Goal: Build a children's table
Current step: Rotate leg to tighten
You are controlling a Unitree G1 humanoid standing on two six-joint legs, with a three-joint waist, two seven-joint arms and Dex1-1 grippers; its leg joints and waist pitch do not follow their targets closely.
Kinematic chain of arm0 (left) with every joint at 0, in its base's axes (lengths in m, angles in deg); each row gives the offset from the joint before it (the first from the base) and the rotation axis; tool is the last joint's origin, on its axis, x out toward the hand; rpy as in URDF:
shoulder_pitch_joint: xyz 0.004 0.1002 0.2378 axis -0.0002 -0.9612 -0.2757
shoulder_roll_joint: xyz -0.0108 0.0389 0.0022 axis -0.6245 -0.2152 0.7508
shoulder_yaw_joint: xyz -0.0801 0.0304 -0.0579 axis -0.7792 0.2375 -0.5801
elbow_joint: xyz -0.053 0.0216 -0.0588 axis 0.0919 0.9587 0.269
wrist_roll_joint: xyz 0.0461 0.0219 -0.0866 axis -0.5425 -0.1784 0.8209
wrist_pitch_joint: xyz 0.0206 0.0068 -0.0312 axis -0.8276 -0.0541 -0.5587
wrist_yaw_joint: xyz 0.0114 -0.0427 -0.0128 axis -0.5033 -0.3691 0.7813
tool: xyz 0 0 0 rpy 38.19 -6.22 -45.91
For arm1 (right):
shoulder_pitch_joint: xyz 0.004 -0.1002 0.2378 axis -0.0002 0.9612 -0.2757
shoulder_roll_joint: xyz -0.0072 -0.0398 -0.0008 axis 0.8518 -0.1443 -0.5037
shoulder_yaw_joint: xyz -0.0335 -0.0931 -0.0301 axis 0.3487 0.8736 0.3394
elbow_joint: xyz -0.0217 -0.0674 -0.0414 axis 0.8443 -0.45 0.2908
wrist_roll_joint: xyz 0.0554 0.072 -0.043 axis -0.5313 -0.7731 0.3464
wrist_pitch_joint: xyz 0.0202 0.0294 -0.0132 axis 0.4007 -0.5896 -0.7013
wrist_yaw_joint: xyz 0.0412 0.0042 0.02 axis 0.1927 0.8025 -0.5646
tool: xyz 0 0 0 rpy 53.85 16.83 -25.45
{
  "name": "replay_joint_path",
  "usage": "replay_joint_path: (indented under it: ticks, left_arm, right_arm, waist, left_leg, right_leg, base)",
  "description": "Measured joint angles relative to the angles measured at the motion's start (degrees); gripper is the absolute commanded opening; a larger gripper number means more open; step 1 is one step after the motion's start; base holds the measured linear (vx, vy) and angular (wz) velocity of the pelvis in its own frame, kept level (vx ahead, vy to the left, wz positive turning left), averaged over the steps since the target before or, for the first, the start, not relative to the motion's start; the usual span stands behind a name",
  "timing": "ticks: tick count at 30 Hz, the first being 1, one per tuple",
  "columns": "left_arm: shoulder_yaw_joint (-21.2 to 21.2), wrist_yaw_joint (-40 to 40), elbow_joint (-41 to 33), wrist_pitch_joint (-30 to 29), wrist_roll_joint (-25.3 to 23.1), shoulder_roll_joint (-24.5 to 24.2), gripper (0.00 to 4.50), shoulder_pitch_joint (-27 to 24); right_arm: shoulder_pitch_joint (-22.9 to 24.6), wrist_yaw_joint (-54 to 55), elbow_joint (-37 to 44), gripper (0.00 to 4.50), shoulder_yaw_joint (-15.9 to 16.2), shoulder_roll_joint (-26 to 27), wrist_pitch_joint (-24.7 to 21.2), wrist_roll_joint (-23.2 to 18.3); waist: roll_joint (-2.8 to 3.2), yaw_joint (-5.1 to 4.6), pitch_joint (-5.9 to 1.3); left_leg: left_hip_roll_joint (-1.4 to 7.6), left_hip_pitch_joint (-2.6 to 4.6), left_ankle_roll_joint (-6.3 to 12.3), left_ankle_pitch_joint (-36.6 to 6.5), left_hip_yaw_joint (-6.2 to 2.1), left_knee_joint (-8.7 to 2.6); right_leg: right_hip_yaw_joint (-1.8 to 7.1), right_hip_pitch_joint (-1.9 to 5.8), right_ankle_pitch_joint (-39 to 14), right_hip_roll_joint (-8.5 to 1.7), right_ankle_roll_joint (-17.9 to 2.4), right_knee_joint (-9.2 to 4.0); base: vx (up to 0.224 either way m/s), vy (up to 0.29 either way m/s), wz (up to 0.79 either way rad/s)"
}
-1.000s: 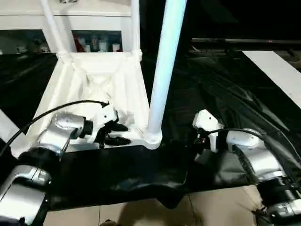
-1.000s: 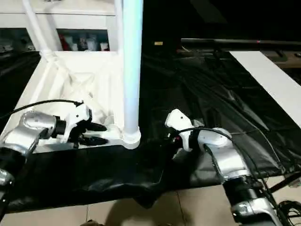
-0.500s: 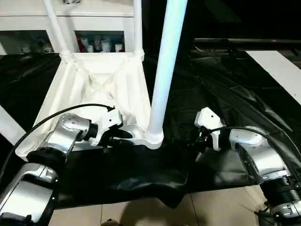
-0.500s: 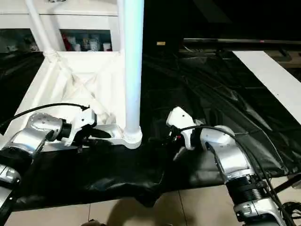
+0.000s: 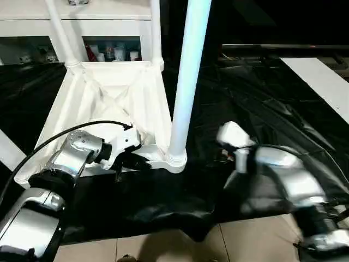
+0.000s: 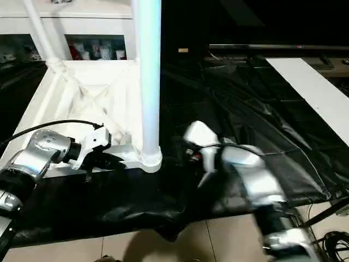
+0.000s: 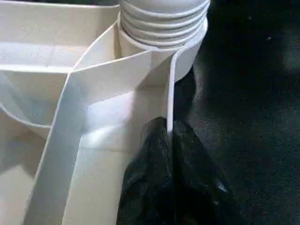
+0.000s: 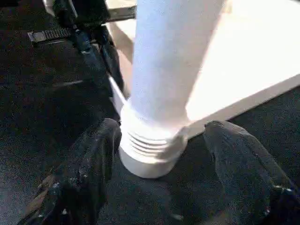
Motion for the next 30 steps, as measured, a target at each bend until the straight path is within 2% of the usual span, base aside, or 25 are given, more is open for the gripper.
replay_joint_path:
  ticks: [3, 11, 18, 29, 30]
  left_arm:
    - [-0.1, 0.3, -3.8, -2.8, 0.2, -0.2, 0.04, -1.3]
    - [-0.9, 0.7, -9.4, -5.2, 0.5, -0.7, 0.04, -4.2]
    - [-2.3, 1.9, -13.1, -8.8, 0.5, -1.2, 0.04, -6.0]
    - [-2.4, 1.8, -14.2, -9.9, 0.5, -1.3, 0.04, -6.3]
    - [-2.4, 1.8, -14.3, -10.0, 0.5, -1.3, 0.02, -6.3]
  right_arm:
    - [0.0, -0.2, 0.0, 3.32, 0.9, 0.3, -0.2, 0.0]
    - [-1.8, -0.1, -3.4, 3.32, 1.8, 0.8, 0.4, 1.7]
    - [-3.7, 0.2, -6.9, 3.32, 1.9, 2.7, 1.5, 1.8]
    - [-4.1, 0.3, -9.5, 3.32, 2.0, 5.1, 2.5, 1.8]
    - [-4.3, 0.3, -9.6, 3.13, 2.0, 5.2, 2.6, 1.8]
  waist:
    - [-0.20, 0.01, 0.04]
    - [-0.39, -0.21, 0.15]
    - [-0.54, -1.70, 0.25]
    - [-0.50, -1.61, 0.32]
    - [-0.50, -1.60, 0.34]
  left_leg:
    - [-0.04, -0.04, 0.05, 0.0, 0.13, -0.06]
    - [-0.04, -0.01, 0.04, 0.0, 0.31, -0.35]
    - [-0.04, 0.01, 0.03, 0.0, 0.37, -0.56]
    - [-0.05, 0.00, 0.02, 0.0, 0.37, -0.71]
    - [-0.05, 0.00, 0.02, 0.0, 0.37, -0.71]
  right_leg:
    - [0.06, -0.06, 0.0, -0.05, 0.0, -0.09]
    - [0.13, -0.24, -0.2, -0.05, 0.2, -0.09]
    - [0.13, -0.29, -0.2, -0.05, 0.2, -0.13]
    - [0.11, -0.31, -0.4, -0.05, 0.2, -0.17]
    - [0.11, -0.31, -0.4, -0.05, 0.2, -0.18]
  base:
    - [0.000, 0.000, 0.00]
    - [0.000, 0.000, 0.00]
    - [0.000, 0.000, 0.00]
    - [0.000, 0.000, 0.00]
    - [0.000, 0.000, 0.00]
